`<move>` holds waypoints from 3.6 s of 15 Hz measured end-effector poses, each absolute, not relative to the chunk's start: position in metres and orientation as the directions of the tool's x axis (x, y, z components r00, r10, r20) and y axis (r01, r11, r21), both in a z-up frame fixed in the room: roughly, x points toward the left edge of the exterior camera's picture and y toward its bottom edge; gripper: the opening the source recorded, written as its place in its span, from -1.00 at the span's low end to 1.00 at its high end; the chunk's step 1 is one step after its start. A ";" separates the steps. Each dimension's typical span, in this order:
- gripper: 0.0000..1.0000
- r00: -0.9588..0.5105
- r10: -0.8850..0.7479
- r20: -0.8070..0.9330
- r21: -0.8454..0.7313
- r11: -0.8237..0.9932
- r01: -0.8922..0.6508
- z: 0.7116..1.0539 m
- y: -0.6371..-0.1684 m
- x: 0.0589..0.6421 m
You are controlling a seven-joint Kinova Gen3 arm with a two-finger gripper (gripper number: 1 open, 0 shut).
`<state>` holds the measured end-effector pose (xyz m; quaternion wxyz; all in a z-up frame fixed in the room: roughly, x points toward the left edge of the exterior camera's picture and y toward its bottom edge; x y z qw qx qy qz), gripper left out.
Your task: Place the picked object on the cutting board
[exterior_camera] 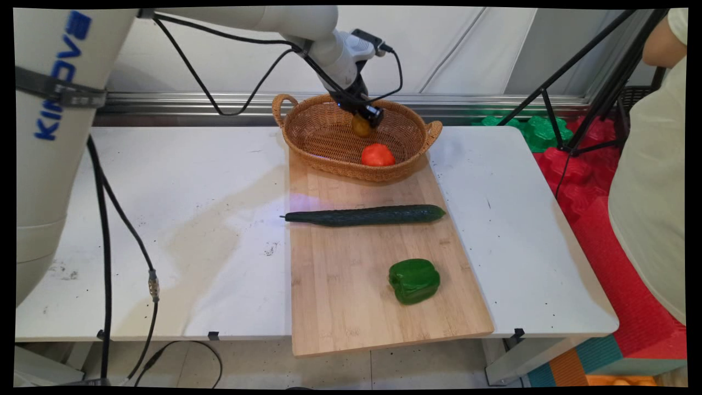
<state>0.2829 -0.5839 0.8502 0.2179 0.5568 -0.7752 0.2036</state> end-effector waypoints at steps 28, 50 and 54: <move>-1.00 -0.538 -0.652 0.535 -0.135 0.563 -0.815 0.905 -0.288 0.226; -1.00 -0.640 -0.637 0.430 -0.105 0.669 -0.736 0.815 -0.290 0.201; 1.00 -0.656 -0.620 0.431 -0.110 0.686 -0.720 0.821 -0.288 0.205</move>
